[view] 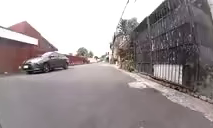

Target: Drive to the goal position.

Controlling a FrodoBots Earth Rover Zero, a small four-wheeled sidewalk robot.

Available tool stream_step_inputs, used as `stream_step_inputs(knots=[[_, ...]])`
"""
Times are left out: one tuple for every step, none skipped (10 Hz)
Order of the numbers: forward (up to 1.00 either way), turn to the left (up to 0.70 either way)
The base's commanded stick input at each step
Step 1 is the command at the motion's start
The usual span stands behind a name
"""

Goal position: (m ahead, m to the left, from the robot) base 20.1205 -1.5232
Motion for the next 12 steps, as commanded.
stream_step_inputs(knots=[[1.0, 0.0], [1.0, 0.0], [1.0, 0.0], [1.0, 0.0], [1.0, 0.0], [1.0, 0.0], [1.0, 0.0], [1.0, 0.0], [1.0, 0.0], [1.0, 0.0], [1.0, 0.0], [1.0, 0.0]])
